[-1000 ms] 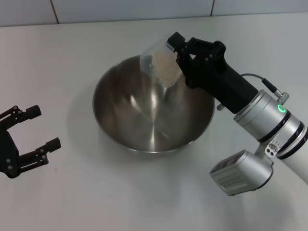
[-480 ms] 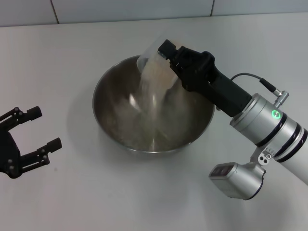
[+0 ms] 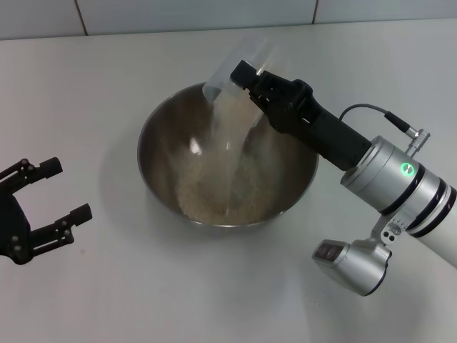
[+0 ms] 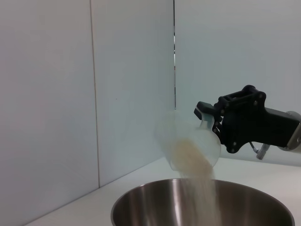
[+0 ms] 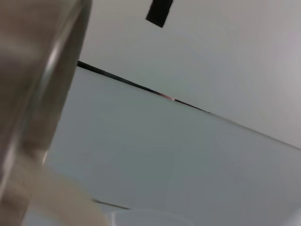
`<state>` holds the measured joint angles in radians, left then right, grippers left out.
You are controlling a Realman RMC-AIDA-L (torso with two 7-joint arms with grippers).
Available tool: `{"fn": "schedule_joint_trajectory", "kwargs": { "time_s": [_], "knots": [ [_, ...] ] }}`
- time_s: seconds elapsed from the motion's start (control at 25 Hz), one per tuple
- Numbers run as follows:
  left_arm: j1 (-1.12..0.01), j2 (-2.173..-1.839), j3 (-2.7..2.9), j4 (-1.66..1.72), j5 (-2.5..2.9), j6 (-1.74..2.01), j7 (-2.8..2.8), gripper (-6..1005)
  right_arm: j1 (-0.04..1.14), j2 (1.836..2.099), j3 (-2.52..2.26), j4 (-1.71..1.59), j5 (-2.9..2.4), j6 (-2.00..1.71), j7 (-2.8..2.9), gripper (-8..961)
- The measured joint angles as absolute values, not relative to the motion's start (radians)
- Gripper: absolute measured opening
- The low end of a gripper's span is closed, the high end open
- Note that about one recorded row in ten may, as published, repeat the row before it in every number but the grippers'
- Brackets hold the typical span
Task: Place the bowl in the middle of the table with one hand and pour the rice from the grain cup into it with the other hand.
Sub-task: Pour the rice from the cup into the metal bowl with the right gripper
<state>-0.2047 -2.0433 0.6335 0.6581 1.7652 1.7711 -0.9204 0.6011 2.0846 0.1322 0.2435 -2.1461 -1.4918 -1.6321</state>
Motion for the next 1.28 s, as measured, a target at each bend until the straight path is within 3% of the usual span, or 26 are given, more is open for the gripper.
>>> {"fn": "schedule_joint_trajectory", "kwargs": {
  "time_s": [1.28],
  "knots": [
    [-0.212,-2.042,0.633,0.659,1.766,1.770,-0.933,818,0.615,2.088,0.127,0.195,-2.208,-1.491,-1.789,9]
  ]
}}
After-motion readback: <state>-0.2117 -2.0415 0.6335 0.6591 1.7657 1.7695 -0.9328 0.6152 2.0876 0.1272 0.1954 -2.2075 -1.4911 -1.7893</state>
